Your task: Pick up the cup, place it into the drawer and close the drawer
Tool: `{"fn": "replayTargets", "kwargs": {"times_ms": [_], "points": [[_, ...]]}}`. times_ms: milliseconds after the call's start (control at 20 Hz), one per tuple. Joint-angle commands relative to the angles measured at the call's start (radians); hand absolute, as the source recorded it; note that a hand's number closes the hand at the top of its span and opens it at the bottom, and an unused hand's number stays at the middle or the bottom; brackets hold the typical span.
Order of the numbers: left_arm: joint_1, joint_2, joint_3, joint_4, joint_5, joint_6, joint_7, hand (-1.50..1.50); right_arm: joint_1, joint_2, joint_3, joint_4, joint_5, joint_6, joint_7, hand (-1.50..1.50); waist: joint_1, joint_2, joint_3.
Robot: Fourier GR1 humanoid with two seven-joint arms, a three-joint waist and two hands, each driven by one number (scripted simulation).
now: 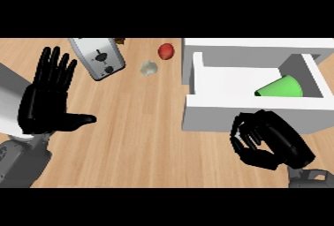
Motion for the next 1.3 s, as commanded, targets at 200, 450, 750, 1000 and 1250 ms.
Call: {"fn": "replayTargets", "kwargs": {"times_ms": [200, 450, 750, 1000, 1250], "points": [[0.175, 0.011, 0.089, -0.044, -0.007, -0.126, -0.041, -1.5, -0.199, 0.086, 0.025, 0.372, 0.161, -0.096, -0.048, -1.5, -0.01, 0.001, 0.0], [0.15, 0.021, 0.158, 0.018, -0.002, -0.192, -0.008, -1.5, -0.266, 0.11, 0.036, 0.612, 0.257, -0.176, -0.124, -1.5, -0.013, 0.003, 0.0], [0.202, -0.01, 0.219, 0.063, -0.035, -0.303, -0.04, -1.5, -0.374, 0.158, -0.034, 0.875, 0.266, -0.262, -0.232, -1.5, -0.015, 0.003, 0.0], [0.227, -0.001, 0.23, 0.031, -0.046, -0.3, -0.007, -1.5, -0.591, 0.139, -0.127, 1.148, 0.239, -0.242, -0.304, -1.5, -0.004, 0.006, 0.0], [0.24, 0.002, 0.244, 0.006, -0.025, -0.347, 0.0, -1.5, -0.701, 0.108, -0.189, 1.376, 0.226, -0.279, -0.421, -1.5, 0.022, 0.015, 0.002]]}}
